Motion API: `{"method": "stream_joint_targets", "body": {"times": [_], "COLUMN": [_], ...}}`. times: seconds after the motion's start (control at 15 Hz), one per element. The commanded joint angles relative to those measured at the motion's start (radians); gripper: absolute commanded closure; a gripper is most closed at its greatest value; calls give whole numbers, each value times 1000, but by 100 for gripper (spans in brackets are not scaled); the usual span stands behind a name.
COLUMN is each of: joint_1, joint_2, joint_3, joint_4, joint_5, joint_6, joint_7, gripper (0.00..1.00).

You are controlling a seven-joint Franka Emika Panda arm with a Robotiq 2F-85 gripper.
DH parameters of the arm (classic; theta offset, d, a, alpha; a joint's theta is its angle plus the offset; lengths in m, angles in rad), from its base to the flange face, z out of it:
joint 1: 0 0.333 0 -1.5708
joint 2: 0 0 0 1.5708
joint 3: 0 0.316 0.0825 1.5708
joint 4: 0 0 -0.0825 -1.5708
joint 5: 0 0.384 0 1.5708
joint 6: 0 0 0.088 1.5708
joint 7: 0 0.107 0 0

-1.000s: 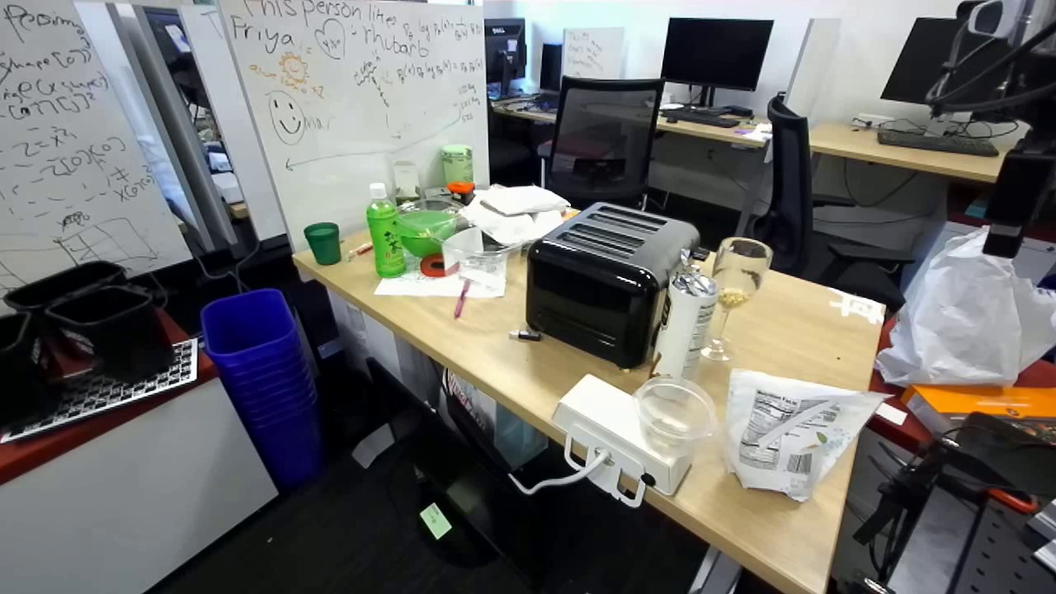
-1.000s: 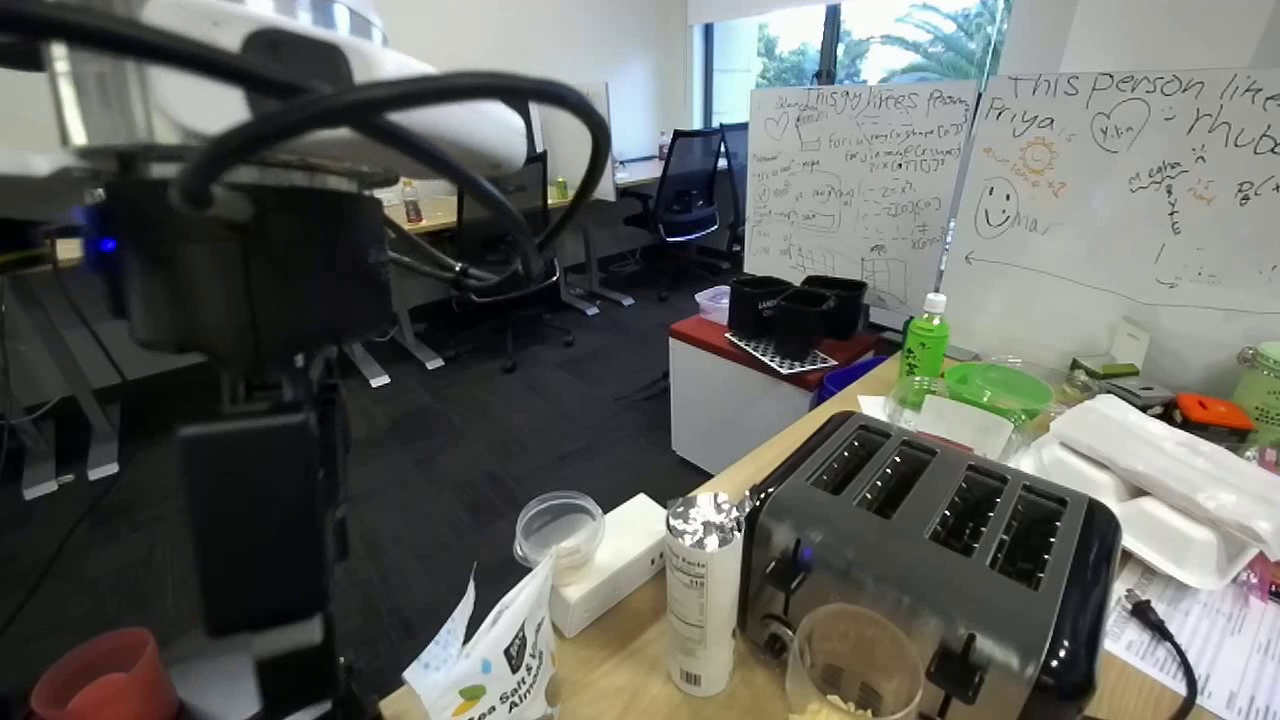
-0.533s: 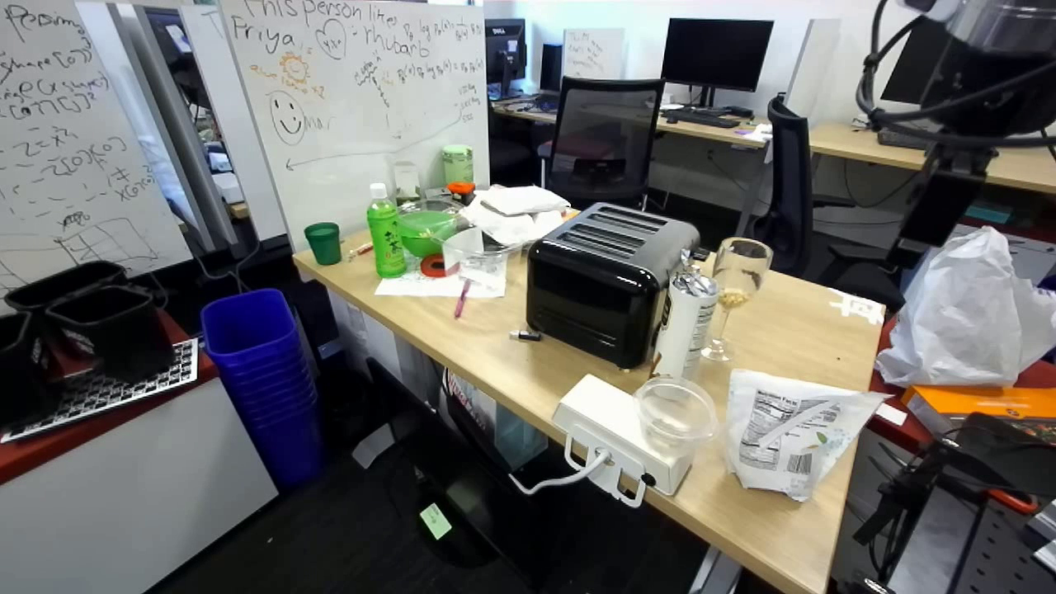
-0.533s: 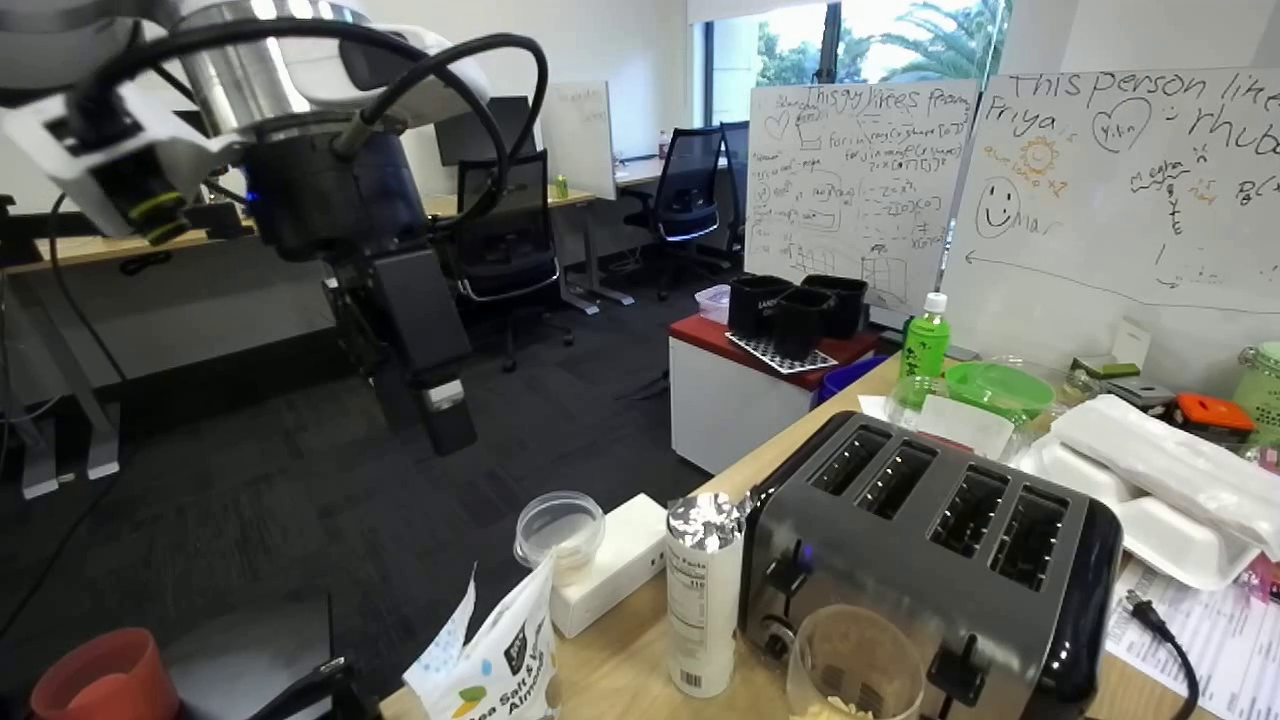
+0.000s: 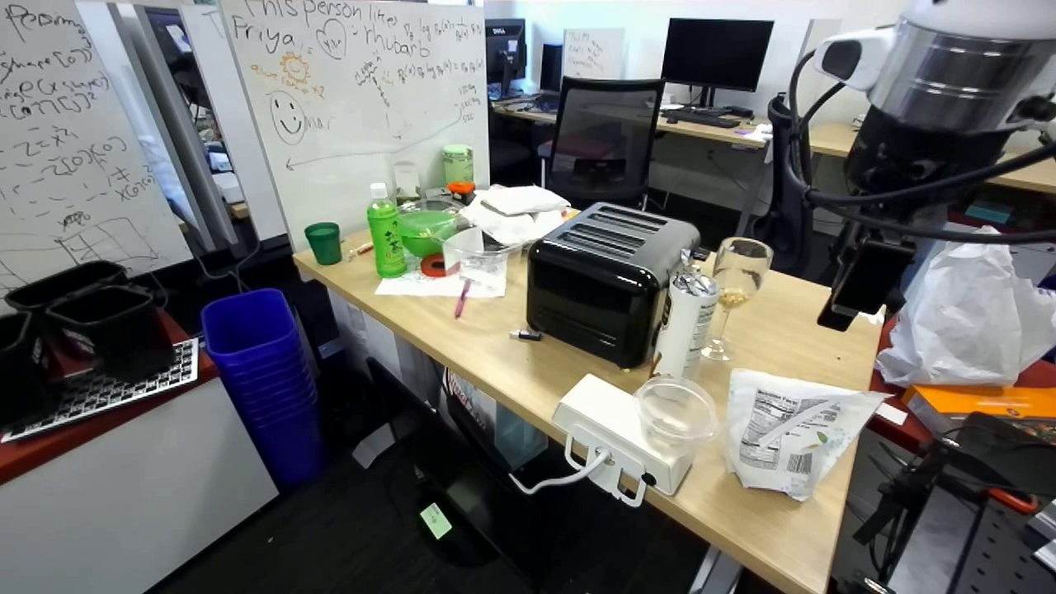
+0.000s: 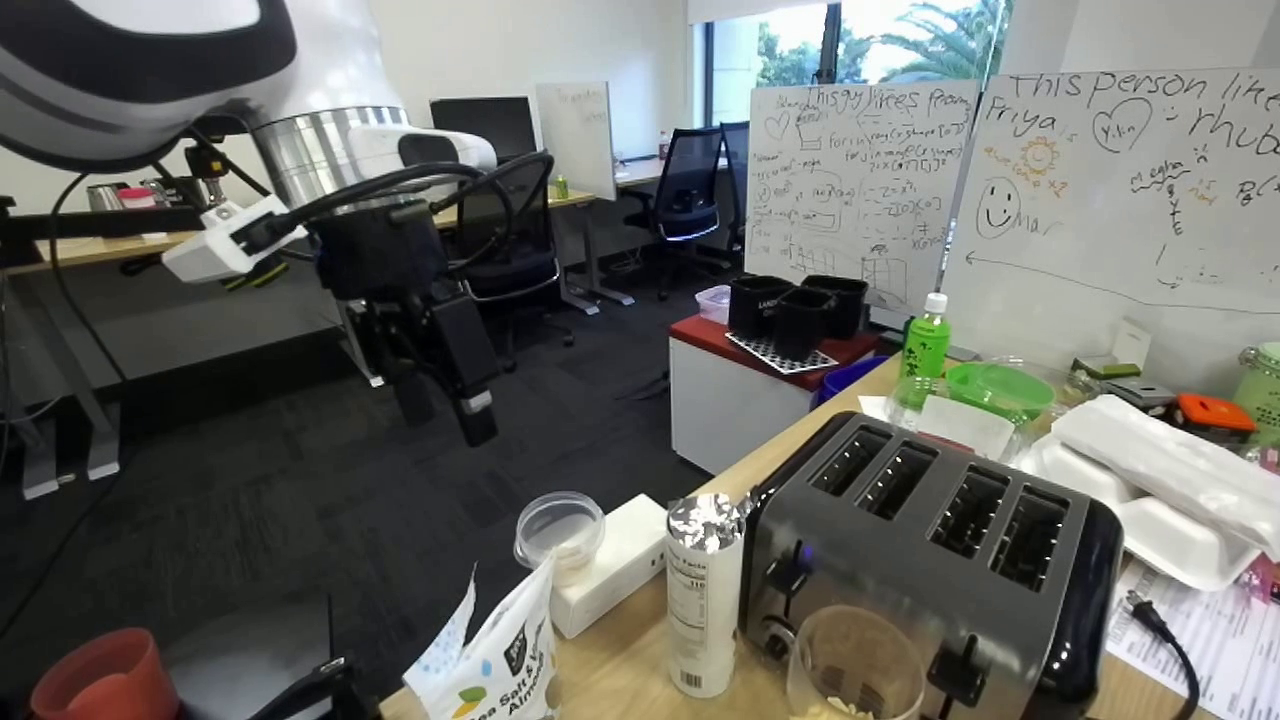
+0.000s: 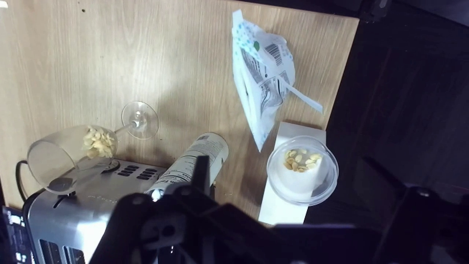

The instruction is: Pour the contents of the bowl into the wine glass

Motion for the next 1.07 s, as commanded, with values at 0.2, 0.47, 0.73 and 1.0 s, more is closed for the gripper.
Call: {"method": "stream_joint_targets", "body": {"times": [0.2,0.47,0.73,1.0], "joint_1": [-9,2,25,23], "joint_2": [-3,31,127,265], "joint_3": [9,43,112,166], "joint_4": [2,19,53,86], "joint_5": [8,-7,-41,-98], "joint_6": [-1,28,71,159], "joint_7": [-8,3,-8,17], "gripper": [0,0,0,0]}}
